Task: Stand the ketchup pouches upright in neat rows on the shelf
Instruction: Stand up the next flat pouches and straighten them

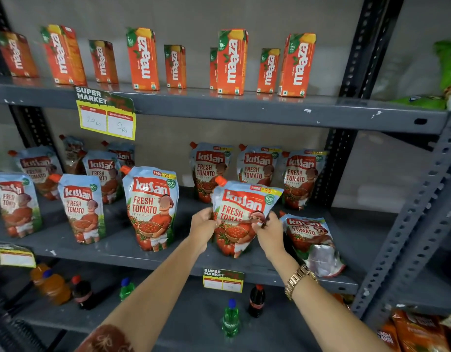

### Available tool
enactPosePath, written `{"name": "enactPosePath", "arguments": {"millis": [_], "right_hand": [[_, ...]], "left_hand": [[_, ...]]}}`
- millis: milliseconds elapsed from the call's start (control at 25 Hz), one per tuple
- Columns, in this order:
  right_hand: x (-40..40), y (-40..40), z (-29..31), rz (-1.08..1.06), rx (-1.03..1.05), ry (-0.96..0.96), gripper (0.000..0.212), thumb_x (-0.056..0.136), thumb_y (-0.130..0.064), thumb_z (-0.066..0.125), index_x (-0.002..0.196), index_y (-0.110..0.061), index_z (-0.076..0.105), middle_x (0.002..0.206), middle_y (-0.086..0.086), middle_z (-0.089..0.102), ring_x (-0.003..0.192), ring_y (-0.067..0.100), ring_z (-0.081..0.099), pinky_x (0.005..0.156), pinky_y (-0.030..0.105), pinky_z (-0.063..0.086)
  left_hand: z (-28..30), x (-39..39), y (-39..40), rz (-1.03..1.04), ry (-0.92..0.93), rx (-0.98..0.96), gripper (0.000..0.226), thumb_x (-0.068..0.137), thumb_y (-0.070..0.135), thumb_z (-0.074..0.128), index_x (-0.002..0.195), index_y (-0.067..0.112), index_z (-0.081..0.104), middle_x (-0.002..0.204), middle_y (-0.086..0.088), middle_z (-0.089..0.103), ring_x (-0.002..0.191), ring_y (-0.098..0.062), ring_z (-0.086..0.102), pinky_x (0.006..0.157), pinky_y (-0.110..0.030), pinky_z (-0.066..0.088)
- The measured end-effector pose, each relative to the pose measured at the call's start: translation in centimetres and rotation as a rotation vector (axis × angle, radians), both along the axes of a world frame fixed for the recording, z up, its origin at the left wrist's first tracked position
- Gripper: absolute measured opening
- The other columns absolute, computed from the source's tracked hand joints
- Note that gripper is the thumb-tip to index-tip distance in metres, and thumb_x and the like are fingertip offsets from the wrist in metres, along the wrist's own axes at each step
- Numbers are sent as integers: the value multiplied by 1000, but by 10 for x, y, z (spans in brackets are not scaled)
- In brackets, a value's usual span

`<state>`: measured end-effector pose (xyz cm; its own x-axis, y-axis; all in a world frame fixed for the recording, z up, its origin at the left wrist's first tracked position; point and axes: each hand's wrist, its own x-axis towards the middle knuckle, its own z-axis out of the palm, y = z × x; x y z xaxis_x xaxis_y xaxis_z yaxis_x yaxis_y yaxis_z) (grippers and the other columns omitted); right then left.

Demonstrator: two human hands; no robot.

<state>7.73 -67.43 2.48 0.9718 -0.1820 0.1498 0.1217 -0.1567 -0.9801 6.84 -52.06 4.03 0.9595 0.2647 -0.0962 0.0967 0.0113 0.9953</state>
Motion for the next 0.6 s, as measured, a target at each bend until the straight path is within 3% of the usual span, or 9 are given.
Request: {"name": "enactPosePath", "arguments": {"millis": [120,280,400,520,600], "right_hand": [[1,2,-4,80,-37,-3,18,86,0,58,100,-10,53,112,19,67,105,28,63,93,47,52],[4,2,0,43,-52,7,15,89,-5,54,103,-4,59,111,18,68,103,26,63,92,42,52],[-2,-5,3,-114,-66,-42,20,90,-7,53,107,-1,61,109,19,67,101,26,63,89,37,51],[-6,-19,12,-262,-89,-123,20,89,-2,52,104,1,65,106,19,69,101,28,63,83,29,47],[-6,-34,18,-328,-99,-133,21,89,-1,50,102,3,66,104,20,69,99,29,63,80,24,42]], "left_hand": [[-10,0,5,42,31,31,33,89,-8,48,118,1,60,124,-17,64,109,-24,59,94,-39,49],[-9,-4,5,44,36,70,30,88,-1,55,117,5,60,123,-10,64,112,-23,59,97,-40,51],[-5,-14,-3,198,-59,124,33,84,1,62,116,5,55,113,-5,62,99,-15,56,84,-28,48],[-1,-19,-13,355,-165,235,22,81,5,65,97,10,51,101,-11,63,88,-21,61,74,-27,49],[3,-22,-22,327,-193,277,15,84,10,64,91,12,52,96,-9,61,94,-24,64,75,-29,53]]}}
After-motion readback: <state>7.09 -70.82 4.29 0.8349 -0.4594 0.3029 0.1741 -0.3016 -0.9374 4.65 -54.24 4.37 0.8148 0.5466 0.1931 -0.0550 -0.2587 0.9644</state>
